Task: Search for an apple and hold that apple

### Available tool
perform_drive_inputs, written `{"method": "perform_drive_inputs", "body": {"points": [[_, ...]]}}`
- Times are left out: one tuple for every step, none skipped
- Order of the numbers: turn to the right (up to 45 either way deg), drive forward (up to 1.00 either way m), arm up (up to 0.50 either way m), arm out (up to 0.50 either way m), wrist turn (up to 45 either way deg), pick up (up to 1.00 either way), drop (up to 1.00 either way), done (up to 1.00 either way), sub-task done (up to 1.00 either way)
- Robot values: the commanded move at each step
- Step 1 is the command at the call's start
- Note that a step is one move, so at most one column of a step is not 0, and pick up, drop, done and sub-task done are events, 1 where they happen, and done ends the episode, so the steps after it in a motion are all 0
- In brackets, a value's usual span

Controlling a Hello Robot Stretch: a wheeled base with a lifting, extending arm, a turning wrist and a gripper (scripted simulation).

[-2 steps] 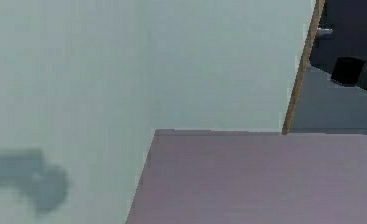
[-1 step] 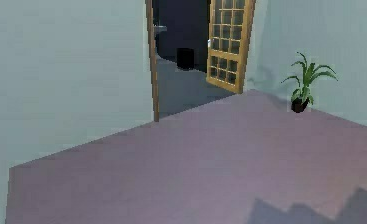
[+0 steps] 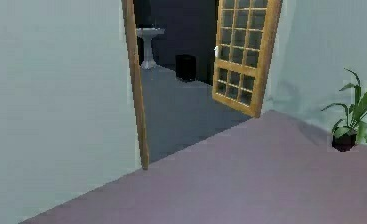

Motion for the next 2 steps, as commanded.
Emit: {"method": "perform_drive_inputs", "body": {"points": [[0.0, 1.0, 0.0, 0.0, 0.0, 0.0, 0.0, 0.0, 0.0], [6.0, 0.0, 0.0, 0.0, 0.0, 0.0, 0.0, 0.0, 0.0]]}}
